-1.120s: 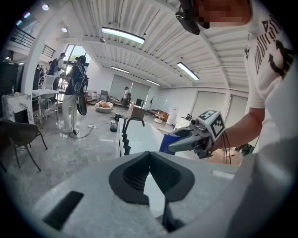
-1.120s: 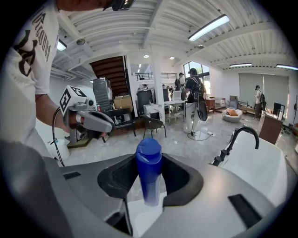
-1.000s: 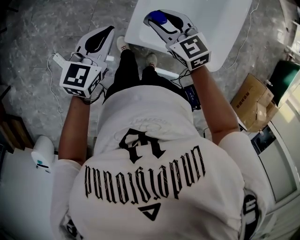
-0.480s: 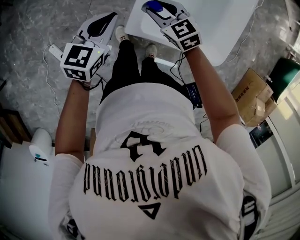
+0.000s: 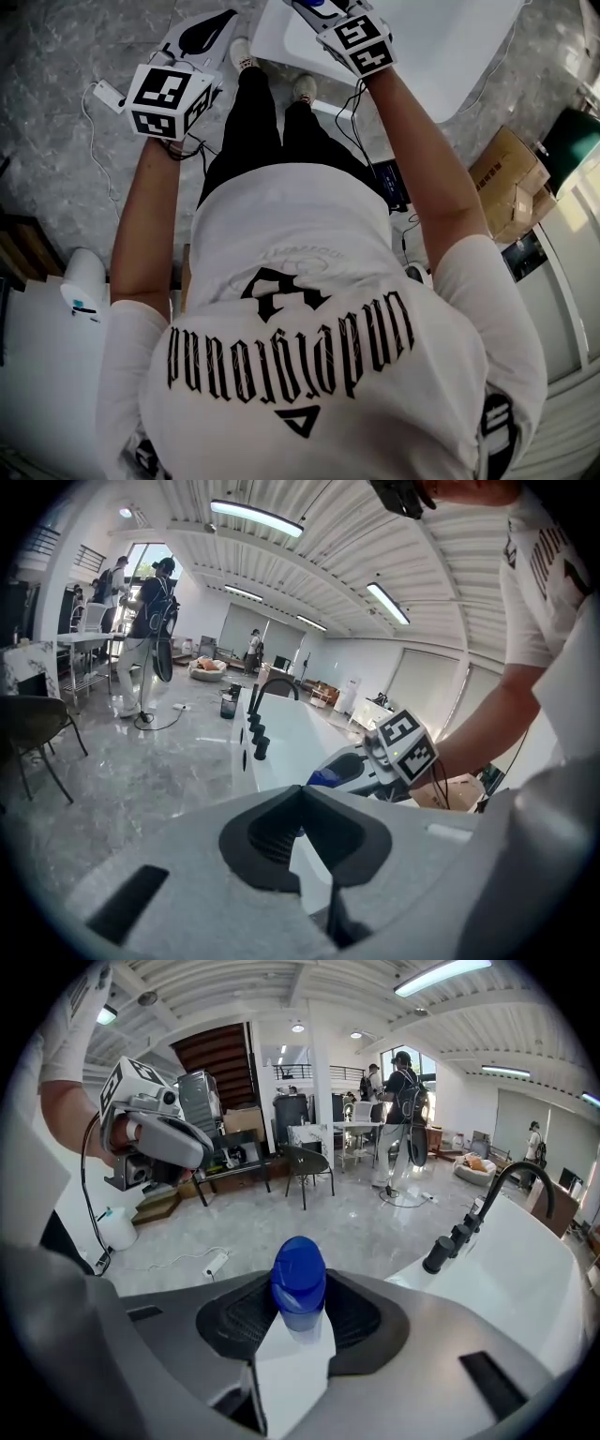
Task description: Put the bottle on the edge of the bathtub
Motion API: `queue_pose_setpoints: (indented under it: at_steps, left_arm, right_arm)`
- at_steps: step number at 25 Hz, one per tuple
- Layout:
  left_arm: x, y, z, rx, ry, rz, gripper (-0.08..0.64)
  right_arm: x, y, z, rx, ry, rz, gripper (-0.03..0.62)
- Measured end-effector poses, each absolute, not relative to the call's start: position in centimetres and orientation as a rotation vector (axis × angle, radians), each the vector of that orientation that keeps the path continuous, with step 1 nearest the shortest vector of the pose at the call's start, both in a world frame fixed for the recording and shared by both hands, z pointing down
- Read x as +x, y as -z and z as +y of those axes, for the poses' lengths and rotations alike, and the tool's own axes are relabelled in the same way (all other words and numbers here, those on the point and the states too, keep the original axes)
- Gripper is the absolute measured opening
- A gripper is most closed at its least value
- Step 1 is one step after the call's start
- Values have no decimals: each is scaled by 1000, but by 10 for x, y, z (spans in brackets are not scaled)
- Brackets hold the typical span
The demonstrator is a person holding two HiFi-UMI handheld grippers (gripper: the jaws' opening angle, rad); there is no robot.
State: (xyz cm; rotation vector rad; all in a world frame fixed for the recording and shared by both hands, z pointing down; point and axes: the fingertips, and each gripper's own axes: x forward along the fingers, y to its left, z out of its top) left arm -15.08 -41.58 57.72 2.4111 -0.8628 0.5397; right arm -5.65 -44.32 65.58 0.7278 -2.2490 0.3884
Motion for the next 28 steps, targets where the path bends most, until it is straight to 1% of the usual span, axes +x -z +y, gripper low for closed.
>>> queue_pose_setpoints:
  at_steps: [15, 28]
  left_arm:
    - [-140, -603, -405, 2371, -574, -808, 15]
    - [-141, -608, -400, 2360, -573, -796, 15]
  right_arm:
    - [-54, -695, -444, 675, -369, -2194, 155]
    - [-61, -691, -443, 664, -350, -2223, 155]
